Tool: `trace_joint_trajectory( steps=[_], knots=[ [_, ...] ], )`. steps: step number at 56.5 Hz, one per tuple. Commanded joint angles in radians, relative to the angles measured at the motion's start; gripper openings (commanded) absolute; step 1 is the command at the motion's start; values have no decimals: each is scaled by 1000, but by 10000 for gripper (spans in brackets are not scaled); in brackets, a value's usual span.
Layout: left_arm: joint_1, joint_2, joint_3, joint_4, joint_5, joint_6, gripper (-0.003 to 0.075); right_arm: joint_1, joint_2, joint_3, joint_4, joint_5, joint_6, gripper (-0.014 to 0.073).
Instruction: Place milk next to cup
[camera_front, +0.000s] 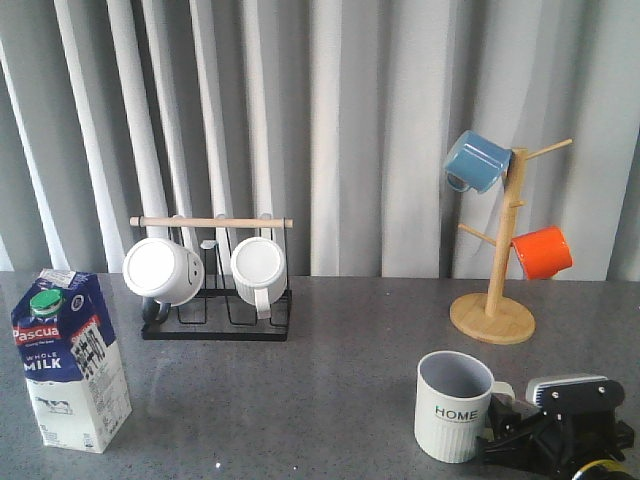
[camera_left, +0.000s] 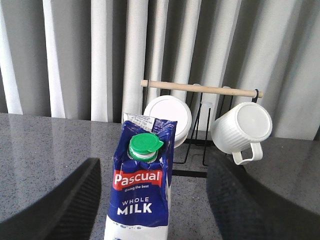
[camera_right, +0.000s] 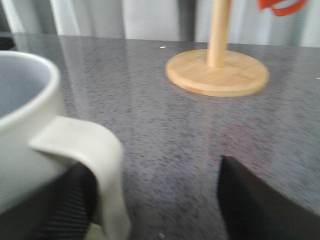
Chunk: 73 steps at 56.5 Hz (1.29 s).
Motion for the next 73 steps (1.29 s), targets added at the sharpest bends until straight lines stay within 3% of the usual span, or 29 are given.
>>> trace_joint_trajectory(
  steps=[1,9,20,34,50,60,73],
  knots=[
    [-5,-10,-36,-10,-80,0,450,-3,-24,-73,-63,-6,16,307],
    [-5,-10,-36,-10,-80,0,450,18,-40,-107,-64,1,92,-16],
    [-5,-10,-36,-10,-80,0,450,148,-81,-107,-4,-33,96,-4],
    [-5,-10,-36,-10,-80,0,450,361,-30,-177,236,-30,-18,-1],
    [-5,-10,-36,-10,-80,0,450,460,96,-357,436,12,-111,34],
    [-5,-10,-36,-10,-80,0,450,465,110,-374,406,95,-113,134],
    [-5,-10,-36,-10,-80,0,450,465,87,-297,390,85,-107,310]
  ],
)
